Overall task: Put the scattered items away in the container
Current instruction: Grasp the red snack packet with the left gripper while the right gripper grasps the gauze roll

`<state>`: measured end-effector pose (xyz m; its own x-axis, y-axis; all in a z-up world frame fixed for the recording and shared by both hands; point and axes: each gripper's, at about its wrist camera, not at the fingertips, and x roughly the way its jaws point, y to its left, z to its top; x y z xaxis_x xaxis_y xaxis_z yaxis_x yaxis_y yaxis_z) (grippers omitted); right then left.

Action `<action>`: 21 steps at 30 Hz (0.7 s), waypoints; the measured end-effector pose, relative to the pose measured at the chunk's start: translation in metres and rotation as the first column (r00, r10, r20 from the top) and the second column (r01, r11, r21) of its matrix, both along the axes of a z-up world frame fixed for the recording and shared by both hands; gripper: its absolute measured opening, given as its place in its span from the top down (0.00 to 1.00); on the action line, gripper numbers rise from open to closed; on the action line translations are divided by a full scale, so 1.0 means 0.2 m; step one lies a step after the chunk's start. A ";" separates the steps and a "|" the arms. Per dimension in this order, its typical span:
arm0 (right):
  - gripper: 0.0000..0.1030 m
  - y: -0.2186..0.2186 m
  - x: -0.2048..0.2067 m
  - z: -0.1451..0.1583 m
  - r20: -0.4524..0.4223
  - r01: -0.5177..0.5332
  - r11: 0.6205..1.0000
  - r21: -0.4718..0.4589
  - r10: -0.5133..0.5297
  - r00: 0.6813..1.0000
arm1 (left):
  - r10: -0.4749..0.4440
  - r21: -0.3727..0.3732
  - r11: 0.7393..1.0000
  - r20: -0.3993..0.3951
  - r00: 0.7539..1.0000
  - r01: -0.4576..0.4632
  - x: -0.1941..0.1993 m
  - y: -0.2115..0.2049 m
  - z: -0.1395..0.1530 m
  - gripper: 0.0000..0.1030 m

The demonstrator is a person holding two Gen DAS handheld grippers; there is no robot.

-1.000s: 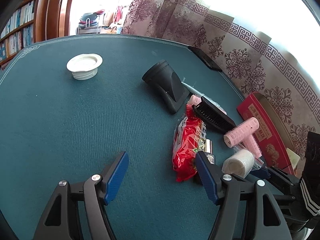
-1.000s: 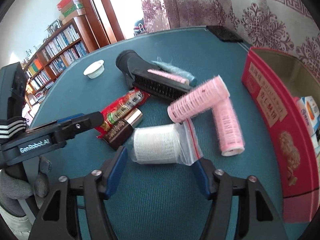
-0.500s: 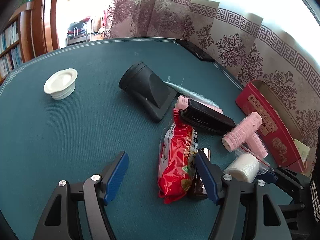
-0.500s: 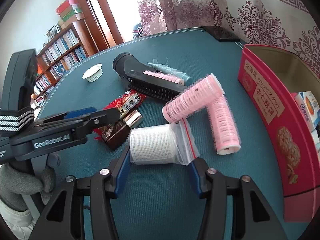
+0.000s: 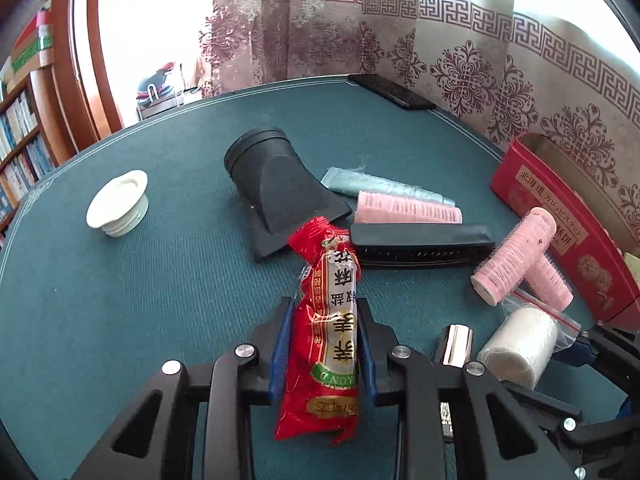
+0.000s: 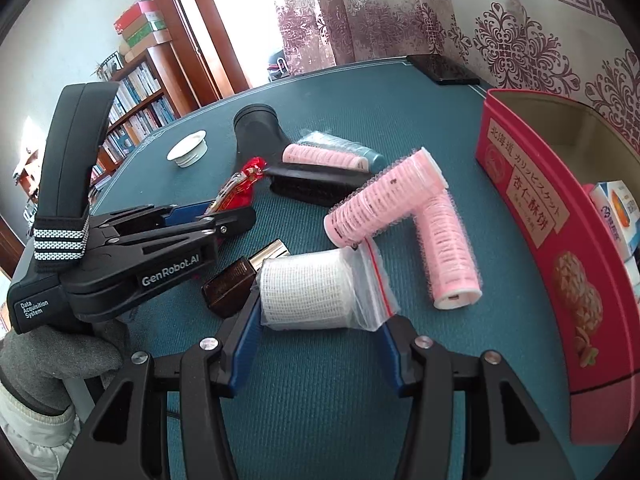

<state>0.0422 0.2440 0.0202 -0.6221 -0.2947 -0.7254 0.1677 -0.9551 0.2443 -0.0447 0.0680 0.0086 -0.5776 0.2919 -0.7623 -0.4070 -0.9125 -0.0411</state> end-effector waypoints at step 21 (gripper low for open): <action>0.57 0.02 0.06 0.07 -0.027 0.005 1.000 -0.017 -0.005 1.000 | 0.058 0.173 0.983 -0.001 0.998 -0.057 0.28 -0.23 0.14 0.70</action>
